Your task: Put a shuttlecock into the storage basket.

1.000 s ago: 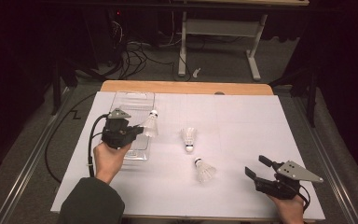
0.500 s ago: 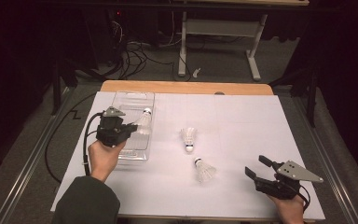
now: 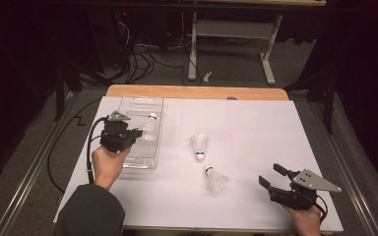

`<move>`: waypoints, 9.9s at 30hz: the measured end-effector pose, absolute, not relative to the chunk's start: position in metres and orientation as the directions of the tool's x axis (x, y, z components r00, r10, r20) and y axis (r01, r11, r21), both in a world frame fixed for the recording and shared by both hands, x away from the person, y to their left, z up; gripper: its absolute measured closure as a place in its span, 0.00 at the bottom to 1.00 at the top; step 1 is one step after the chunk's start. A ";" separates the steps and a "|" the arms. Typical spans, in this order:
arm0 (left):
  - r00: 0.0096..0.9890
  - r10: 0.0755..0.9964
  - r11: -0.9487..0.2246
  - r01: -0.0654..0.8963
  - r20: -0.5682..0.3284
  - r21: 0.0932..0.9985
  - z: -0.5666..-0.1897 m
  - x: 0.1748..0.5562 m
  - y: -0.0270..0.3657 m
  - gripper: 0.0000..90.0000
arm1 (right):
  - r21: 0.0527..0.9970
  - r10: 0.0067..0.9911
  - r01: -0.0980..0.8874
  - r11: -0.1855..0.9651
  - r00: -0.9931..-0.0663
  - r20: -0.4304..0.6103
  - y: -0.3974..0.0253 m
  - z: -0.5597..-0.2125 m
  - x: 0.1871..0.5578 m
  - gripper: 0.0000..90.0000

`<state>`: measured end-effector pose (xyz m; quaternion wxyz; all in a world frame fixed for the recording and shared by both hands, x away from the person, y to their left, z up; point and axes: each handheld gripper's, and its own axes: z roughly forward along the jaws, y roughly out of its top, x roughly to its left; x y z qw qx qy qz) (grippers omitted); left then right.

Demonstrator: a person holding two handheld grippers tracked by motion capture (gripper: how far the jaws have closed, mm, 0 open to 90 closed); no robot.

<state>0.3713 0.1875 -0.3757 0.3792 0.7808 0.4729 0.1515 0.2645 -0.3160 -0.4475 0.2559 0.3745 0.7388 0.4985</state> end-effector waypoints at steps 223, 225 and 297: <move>0.500 0.863 -0.211 0.492 -0.076 0.845 -0.383 0.336 0.188 0.44 | 0.930 0.809 0.297 0.215 -0.588 0.001 -0.317 -0.448 0.265 0.33; 0.501 0.862 -0.213 0.492 -0.075 0.844 -0.383 0.335 0.189 0.44 | 0.930 0.809 0.298 0.214 -0.588 0.002 -0.317 -0.448 0.265 0.33; 0.495 0.864 -0.153 0.440 -0.097 0.885 -0.401 0.277 0.208 0.41 | 0.931 0.815 0.301 0.208 -0.579 0.005 -0.317 -0.447 0.264 0.33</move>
